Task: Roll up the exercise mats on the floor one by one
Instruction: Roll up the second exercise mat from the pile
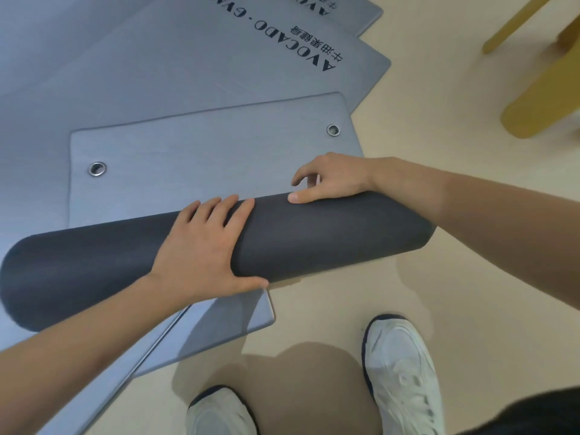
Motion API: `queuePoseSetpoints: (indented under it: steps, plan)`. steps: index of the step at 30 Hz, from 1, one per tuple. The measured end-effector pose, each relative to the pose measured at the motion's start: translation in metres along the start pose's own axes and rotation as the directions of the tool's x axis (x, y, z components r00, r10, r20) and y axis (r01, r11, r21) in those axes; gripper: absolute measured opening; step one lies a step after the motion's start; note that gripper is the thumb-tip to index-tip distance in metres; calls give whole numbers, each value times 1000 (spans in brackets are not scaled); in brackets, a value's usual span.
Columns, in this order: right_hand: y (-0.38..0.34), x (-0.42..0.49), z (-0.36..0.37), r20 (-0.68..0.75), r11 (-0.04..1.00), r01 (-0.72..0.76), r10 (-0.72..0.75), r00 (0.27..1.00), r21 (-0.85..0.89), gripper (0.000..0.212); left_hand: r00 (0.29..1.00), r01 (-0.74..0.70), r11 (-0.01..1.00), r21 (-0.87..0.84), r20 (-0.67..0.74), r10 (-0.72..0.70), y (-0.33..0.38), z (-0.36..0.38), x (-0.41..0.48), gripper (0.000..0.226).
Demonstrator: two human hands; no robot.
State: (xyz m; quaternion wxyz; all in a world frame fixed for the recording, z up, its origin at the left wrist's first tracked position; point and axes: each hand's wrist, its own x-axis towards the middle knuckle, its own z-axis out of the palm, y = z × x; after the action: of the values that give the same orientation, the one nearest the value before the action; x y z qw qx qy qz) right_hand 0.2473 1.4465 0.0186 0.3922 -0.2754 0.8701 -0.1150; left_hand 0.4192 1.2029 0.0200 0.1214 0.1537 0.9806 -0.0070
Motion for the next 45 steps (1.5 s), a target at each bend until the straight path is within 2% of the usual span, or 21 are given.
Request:
queuePoseSetpoints:
  steps: [3,5,9,12,15,18,21,25,27,30,33,36,38,39,42,45]
  plan:
    - [-8,-10,11,-200,994,67,-84,976,-89,64,991,30,992,-121,132,-14,-17,-14,24,129]
    - [-14,-18,24,-299,977,104,-156,941,-185,73,977,65,975,-211,213,-19,-29,-24,41,126]
    - [-17,-30,49,-453,901,63,-275,848,-429,83,947,129,926,-356,322,-8,-49,-34,70,111]
    - [-14,-33,64,-501,862,3,-298,812,-507,96,928,158,867,-473,372,34,-63,-36,89,102]
    - [-11,-26,68,-469,824,-36,-286,835,-566,110,915,189,827,-529,400,47,-73,-38,101,99]
    - [-11,-15,50,-441,828,-21,-276,854,-560,113,957,156,901,-405,287,-36,-80,-43,106,100]
    - [-9,-3,26,-402,845,10,-265,877,-535,113,994,104,951,-291,2,-108,-77,-45,98,87]
    - [-5,20,-6,-320,902,58,-212,923,-429,109,939,-32,986,-166,-342,-27,-45,-30,74,70]
    - [-2,32,-23,-267,933,83,-185,946,-351,109,906,-50,996,-71,-424,15,-28,-19,65,71]
    - [0,45,-44,-197,977,82,-122,973,-197,99,940,30,999,19,-340,-21,-21,-7,61,91]
    - [1,51,-55,-247,984,14,-59,967,-179,101,977,63,991,116,-211,-38,-31,-10,69,114]
    - [4,51,-54,-442,974,-59,-45,896,-218,112,988,65,990,122,-144,-47,-44,-20,87,127]
    - [7,47,-47,-566,963,-39,-124,815,-267,113,992,77,991,111,-109,-65,-54,-28,100,133]
    - [9,45,-43,-581,955,-26,-159,798,-297,114,993,84,991,102,-90,-75,-59,-32,107,135]
    - [15,41,-38,-507,910,-45,-187,841,-412,122,994,102,993,52,-34,-100,-74,-43,128,140]
    - [20,45,-49,-468,883,-63,-186,864,-466,127,990,142,989,-29,28,-141,-84,-55,148,135]
